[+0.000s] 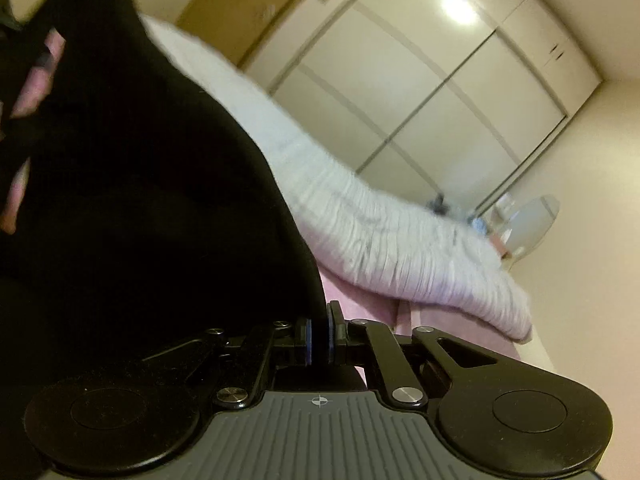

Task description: Fold clothes

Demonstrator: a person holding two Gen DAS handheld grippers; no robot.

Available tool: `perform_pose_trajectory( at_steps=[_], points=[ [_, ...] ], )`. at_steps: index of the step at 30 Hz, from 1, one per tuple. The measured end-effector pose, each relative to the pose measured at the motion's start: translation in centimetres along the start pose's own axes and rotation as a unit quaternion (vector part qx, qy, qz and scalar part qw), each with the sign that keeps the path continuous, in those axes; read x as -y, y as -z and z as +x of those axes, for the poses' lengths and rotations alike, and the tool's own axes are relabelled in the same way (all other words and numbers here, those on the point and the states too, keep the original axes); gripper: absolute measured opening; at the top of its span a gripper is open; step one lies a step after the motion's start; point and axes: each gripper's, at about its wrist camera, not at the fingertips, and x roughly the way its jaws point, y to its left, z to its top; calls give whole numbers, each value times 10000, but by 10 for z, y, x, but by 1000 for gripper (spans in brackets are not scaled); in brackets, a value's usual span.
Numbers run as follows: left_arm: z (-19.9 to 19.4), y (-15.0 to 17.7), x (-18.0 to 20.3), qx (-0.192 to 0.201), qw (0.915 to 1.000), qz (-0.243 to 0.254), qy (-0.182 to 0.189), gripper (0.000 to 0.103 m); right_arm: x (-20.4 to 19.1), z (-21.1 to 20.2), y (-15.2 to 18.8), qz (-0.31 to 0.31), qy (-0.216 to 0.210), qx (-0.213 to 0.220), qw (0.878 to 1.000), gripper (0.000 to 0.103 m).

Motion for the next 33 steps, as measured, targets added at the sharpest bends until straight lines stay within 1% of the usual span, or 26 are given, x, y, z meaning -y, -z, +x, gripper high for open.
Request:
perform_pose_trajectory(
  at_steps=[1,2,3,4,5,7,8,10,11,13,15,16,17,18,19,20,22,25,29,31,32,33],
  points=[
    [24,9,16,-158,9999,36,-14,22,4,29,-5,-66,11,-133,9999,6],
    [49,17,33,-316,9995,72,-28,39,7,58,-11,-133,22,-265,9996,11],
    [73,26,49,-474,9988,107,-42,43,11,87,-16,-199,33,-399,9990,17],
    [94,36,65,-656,9978,93,11,43,6,120,-12,-282,103,-607,9977,38],
    [106,50,77,-824,9965,31,163,43,-1,139,-6,-242,147,-754,9968,62],
    [111,79,92,-921,9948,37,436,46,-16,176,7,-162,236,-1044,9941,64],
    [107,94,97,-928,9941,82,551,46,-24,176,11,-6,190,-975,9951,64],
    [91,122,101,-883,9930,147,774,50,-43,156,18,117,-118,-788,9968,64],
    [78,140,98,-857,9922,150,897,53,-53,146,21,179,-271,-694,9971,64],
    [49,173,95,-763,9905,243,1114,57,-75,112,28,167,-435,-514,9976,64],
    [19,204,101,-635,9875,635,1294,62,-99,70,31,163,-770,-301,9964,64],
    [3,219,109,-564,9846,994,1324,64,-111,51,34,81,-946,-184,9953,64],
    [-13,233,117,-493,9803,1351,1352,64,-123,32,37,-3,-1121,-68,9937,64],
    [-25,246,126,-439,9749,1705,1365,64,-138,10,41,-217,-1302,24,9913,64],
    [-32,258,137,-412,9683,2056,1358,64,-156,-8,49,-411,-1366,66,9897,64],
    [-34,266,145,-377,9626,2319,1349,64,-170,-19,55,-600,-1422,63,9880,64],
    [-28,271,154,-284,9563,2589,1330,64,-199,-42,68,-970,-1465,49,9844,64],
    [-18,279,168,-144,9452,2991,1299,64,-227,-54,87,-1233,-1441,-178,9817,64],
    [-5,289,186,43,9276,3518,1254,64,-251,-61,114,-1404,-1331,-552,9795,64],
    [2,295,195,137,9176,3776,1230,62,-261,-57,127,-1581,-1128,-591,9792,64],
    [5,297,200,183,9124,3905,1217,53,-265,-54,134,-1669,-1026,-610,9787,64],
    [8,298,203,192,9093,3983,1189,37,-269,-51,137,-1701,-942,-554,9793,64]
  ],
)
